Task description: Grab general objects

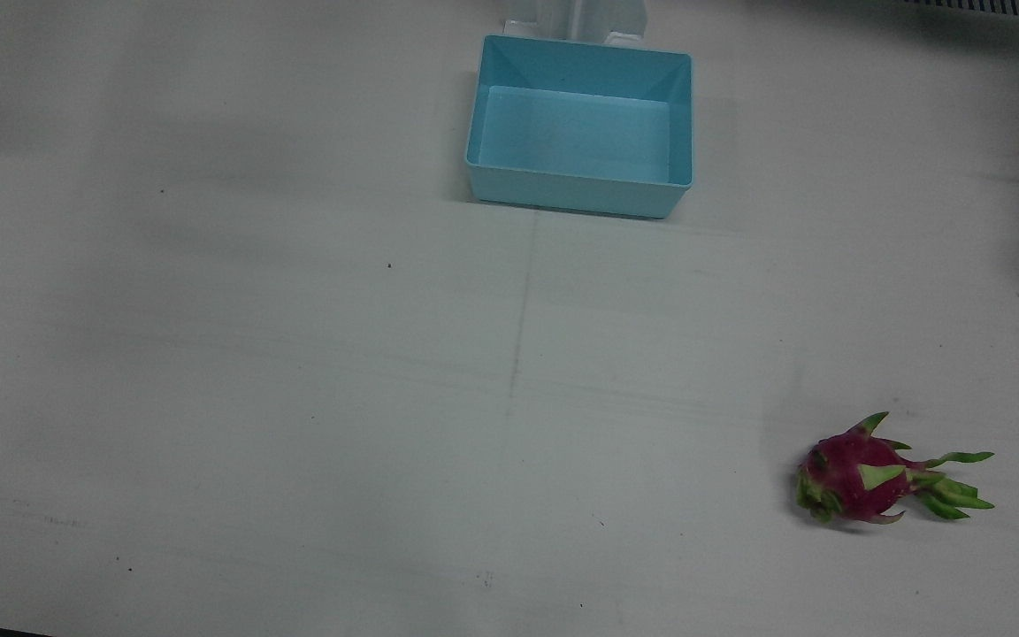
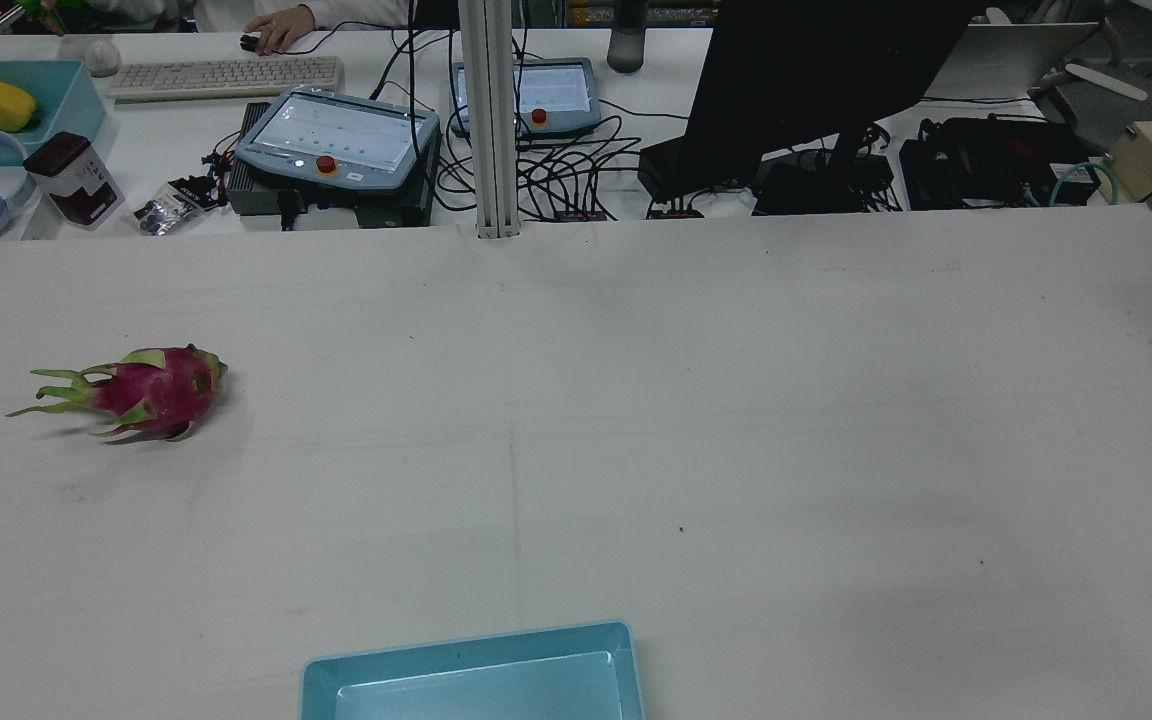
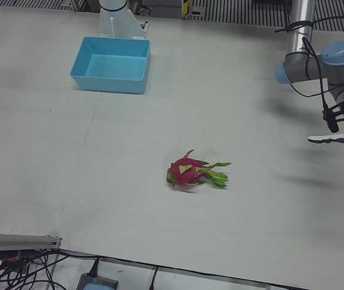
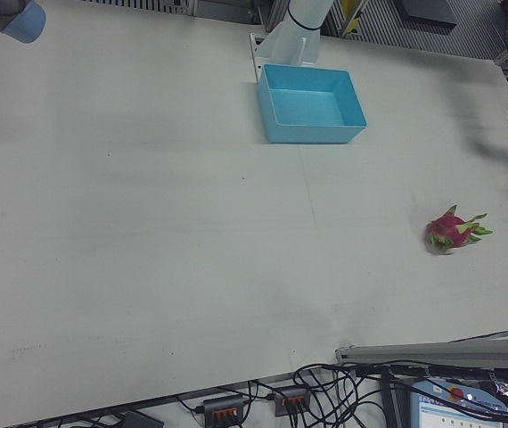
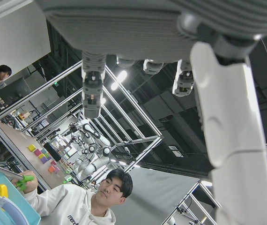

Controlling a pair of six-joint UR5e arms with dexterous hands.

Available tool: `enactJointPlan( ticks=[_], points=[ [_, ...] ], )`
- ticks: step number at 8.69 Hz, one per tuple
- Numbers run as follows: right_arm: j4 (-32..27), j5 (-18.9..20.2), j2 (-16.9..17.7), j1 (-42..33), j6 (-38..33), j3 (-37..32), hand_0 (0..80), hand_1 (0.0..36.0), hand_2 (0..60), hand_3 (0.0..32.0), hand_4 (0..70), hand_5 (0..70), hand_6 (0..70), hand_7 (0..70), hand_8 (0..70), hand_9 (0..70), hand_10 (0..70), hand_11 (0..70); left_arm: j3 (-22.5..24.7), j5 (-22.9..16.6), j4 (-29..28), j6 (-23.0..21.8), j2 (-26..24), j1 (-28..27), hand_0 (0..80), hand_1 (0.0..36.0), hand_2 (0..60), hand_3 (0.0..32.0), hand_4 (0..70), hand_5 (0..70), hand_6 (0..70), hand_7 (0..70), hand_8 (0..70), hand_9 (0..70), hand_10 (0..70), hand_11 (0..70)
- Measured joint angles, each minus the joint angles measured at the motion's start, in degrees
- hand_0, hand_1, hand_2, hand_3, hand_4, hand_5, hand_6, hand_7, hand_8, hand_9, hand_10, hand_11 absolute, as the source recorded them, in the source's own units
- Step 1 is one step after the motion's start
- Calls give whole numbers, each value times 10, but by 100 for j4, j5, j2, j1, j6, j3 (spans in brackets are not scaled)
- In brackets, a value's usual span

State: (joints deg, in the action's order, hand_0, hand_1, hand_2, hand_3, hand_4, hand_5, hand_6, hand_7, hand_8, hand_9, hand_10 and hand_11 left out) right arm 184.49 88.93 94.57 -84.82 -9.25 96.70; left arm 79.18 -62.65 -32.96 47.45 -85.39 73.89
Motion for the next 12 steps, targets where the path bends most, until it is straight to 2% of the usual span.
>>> enactJointPlan(
  ticks=[5, 6, 7, 9, 10, 11, 12],
  points=[
    [0, 2, -1, -2, 1, 5, 0, 0, 0, 0, 0, 0, 0, 0, 0, 0, 0, 0, 34, -39, -20, -40, -12, 1, 509, 179, 88, 126, 92, 0, 5, 31, 0, 0, 28, 62],
    [3, 2, -2, -2, 2, 6, 0, 0, 0, 0, 0, 0, 0, 0, 0, 0, 0, 0, 112, -92, 12, -58, -10, 6, 519, 188, 90, 46, 39, 345, 6, 34, 0, 0, 26, 59],
    [6, 2, -4, -2, 2, 10, 0, 0, 0, 0, 0, 0, 0, 0, 0, 0, 0, 0, 244, -143, 124, -66, -12, 6, 533, 194, 72, 0, 0, 700, 9, 39, 0, 0, 24, 57],
    [8, 2, -2, -6, -1, 14, 0, 0, 0, 0, 0, 0, 0, 0, 0, 0, 0, 0, 626, -520, 480, -54, 17, 24, 548, 201, 58, 0, 0, 700, 17, 49, 0, 0, 18, 49],
    [8, 2, -1, -7, -1, 15, 0, 0, 0, 0, 0, 0, 0, 0, 0, 0, 0, 0, 1033, -847, 822, 50, 103, 40, 576, 214, 37, 0, 0, 700, 20, 55, 0, 0, 3, 28],
    [8, 2, 0, -8, 0, 16, 0, 0, 0, 0, 0, 0, 0, 0, 0, 0, 0, 0, 1527, -1145, 1250, 321, 231, 42, 547, 184, 8, 0, 0, 700, 21, 54, 0, 0, 0, 4],
    [8, 2, 0, -8, -2, 16, 0, 0, 0, 0, 0, 0, 0, 0, 0, 0, 0, 0, 1961, -1376, 1691, 673, 310, 40, 533, 170, 13, 0, 10, 700, 43, 70, 0, 0, 0, 0]
  ],
)
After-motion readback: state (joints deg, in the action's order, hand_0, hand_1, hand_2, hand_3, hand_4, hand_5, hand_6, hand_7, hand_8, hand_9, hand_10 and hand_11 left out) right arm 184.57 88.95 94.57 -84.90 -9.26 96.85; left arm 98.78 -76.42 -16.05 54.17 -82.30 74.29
